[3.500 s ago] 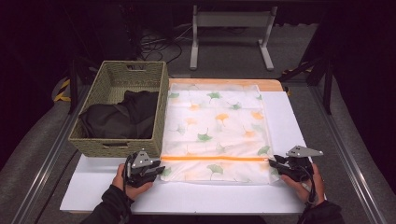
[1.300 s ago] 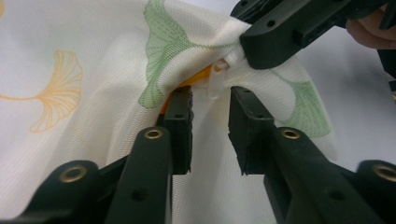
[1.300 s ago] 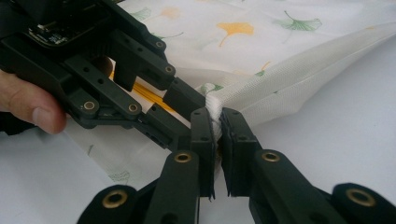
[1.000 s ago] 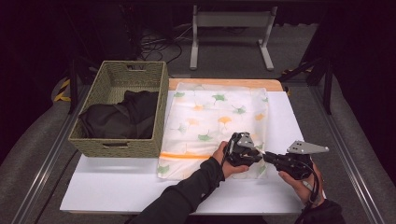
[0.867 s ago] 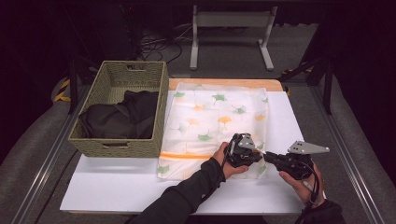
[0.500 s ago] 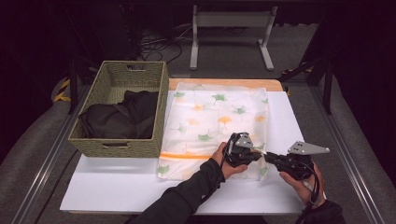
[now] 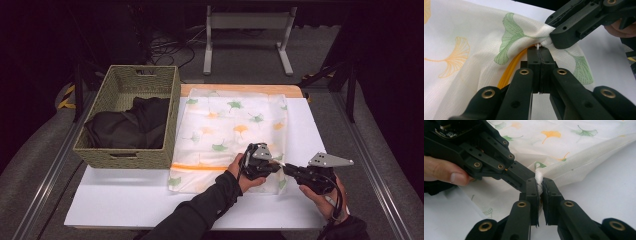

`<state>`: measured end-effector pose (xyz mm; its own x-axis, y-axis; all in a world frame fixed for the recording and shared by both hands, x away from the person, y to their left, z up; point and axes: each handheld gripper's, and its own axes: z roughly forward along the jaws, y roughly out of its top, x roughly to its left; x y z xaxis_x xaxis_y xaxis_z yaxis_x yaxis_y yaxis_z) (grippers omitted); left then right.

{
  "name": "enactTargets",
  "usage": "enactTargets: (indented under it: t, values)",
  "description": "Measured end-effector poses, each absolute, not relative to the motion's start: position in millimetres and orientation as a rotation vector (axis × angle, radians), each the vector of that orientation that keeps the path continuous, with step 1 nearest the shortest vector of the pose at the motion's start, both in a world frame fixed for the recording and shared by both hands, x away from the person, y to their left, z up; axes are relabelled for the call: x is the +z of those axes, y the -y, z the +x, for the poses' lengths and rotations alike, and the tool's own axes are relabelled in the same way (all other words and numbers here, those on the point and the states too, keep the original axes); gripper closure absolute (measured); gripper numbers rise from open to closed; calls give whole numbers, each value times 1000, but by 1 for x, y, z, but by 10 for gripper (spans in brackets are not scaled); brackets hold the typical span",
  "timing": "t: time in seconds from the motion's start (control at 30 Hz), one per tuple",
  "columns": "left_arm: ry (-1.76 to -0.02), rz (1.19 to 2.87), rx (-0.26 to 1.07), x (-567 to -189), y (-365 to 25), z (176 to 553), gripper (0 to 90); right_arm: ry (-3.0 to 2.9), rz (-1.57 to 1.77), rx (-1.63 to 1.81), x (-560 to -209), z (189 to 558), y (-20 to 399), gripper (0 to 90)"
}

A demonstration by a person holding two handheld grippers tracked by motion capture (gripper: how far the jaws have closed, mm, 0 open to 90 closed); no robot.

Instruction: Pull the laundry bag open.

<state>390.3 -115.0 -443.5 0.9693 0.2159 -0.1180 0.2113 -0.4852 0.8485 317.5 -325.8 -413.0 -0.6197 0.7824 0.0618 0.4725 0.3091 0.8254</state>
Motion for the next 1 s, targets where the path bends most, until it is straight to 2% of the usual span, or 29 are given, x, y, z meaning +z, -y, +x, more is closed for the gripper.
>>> enactTargets:
  t: [0.27, 0.4, 0.57, 0.77, 1.0]
  values:
    - [-376, 2116, 17, -445, 109, 392, 895, -2218, 1073, 1191, -414, 312, 320, 854]
    - [-377, 2159, 100, -445, 100, 390, 896, -2205, 1060, 1197, -414, 310, 321, 855]
    - [-419, 2201, 154, -444, 74, 399, 897, -2190, 1080, 1190, -416, 310, 323, 856]
    - [-503, 2201, 149, -445, 43, 404, 896, -2153, 1126, 1188, -417, 312, 330, 856]
    - [-577, 2222, 186, -449, 0, 393, 896, -2130, 1158, 1150, -420, 313, 333, 856]
